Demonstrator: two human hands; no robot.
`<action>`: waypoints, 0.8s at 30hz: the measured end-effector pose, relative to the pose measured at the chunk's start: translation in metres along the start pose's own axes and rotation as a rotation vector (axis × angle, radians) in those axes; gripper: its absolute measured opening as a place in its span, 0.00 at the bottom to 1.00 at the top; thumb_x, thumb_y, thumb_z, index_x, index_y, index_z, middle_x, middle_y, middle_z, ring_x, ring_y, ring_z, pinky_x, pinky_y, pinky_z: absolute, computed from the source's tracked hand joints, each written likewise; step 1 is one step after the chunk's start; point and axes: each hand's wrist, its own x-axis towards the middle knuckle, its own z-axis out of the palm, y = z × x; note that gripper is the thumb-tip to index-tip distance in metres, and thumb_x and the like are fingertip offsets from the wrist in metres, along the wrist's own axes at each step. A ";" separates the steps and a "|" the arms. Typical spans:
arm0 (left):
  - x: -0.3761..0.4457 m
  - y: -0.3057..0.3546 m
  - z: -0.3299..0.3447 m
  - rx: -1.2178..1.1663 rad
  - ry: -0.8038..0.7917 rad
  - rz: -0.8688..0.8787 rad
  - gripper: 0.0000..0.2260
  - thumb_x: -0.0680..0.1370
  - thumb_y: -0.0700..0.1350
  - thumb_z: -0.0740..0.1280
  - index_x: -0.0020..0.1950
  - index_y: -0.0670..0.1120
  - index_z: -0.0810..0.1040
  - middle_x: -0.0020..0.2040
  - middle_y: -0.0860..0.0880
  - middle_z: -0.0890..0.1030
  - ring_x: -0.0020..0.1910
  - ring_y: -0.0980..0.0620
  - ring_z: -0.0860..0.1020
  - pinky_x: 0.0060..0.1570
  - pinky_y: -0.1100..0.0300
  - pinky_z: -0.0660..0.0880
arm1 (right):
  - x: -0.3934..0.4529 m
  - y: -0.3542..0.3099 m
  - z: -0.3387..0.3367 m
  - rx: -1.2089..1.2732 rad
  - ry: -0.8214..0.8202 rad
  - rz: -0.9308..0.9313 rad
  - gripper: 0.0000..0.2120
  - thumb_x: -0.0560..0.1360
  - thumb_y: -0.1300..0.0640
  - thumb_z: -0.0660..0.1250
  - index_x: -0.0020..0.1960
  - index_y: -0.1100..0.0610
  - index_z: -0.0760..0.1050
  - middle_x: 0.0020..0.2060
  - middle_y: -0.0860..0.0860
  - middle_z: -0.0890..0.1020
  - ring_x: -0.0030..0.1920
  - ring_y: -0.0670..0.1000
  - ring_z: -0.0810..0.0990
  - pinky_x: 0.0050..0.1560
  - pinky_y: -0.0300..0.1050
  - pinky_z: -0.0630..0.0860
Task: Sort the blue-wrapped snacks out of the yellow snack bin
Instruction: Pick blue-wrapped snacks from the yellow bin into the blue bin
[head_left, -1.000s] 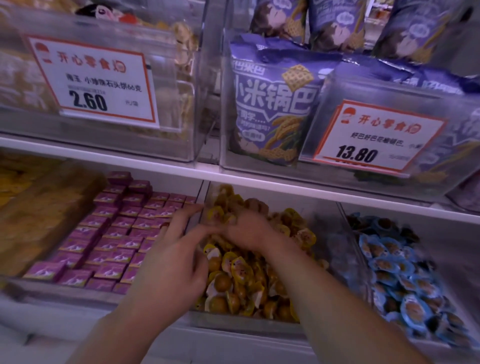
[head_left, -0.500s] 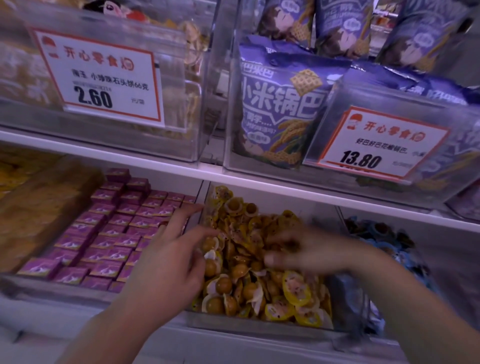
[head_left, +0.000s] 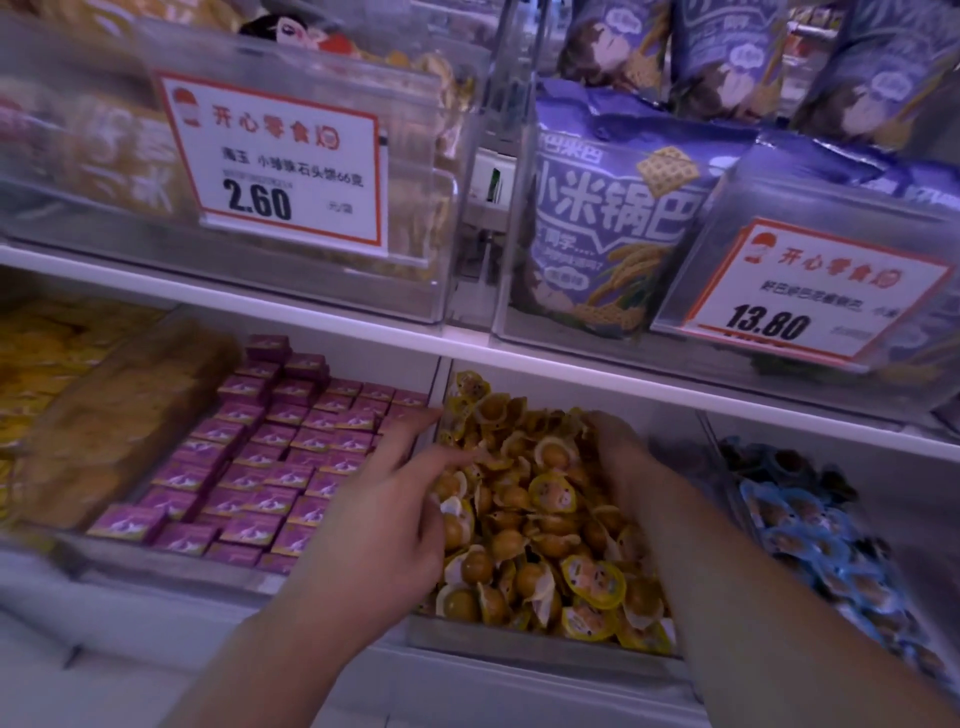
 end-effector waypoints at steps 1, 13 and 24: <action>0.000 0.000 0.000 -0.009 -0.004 0.001 0.25 0.71 0.35 0.66 0.61 0.61 0.75 0.73 0.58 0.65 0.66 0.58 0.72 0.60 0.67 0.70 | 0.002 0.002 0.008 0.107 -0.042 0.035 0.21 0.67 0.48 0.68 0.54 0.59 0.83 0.47 0.59 0.86 0.43 0.59 0.85 0.45 0.52 0.81; -0.003 -0.006 0.003 -0.038 0.050 0.004 0.24 0.71 0.39 0.59 0.62 0.60 0.75 0.75 0.61 0.62 0.67 0.71 0.63 0.61 0.68 0.69 | 0.000 -0.019 0.034 0.154 -0.452 -0.012 0.19 0.77 0.57 0.65 0.65 0.63 0.76 0.61 0.63 0.80 0.53 0.59 0.82 0.62 0.60 0.76; -0.001 -0.007 0.000 -0.052 0.057 0.025 0.23 0.70 0.35 0.62 0.61 0.54 0.79 0.74 0.55 0.68 0.67 0.59 0.71 0.61 0.65 0.70 | -0.107 -0.050 -0.025 -1.031 -0.489 -0.466 0.19 0.78 0.45 0.61 0.32 0.49 0.81 0.29 0.45 0.81 0.32 0.43 0.76 0.37 0.37 0.77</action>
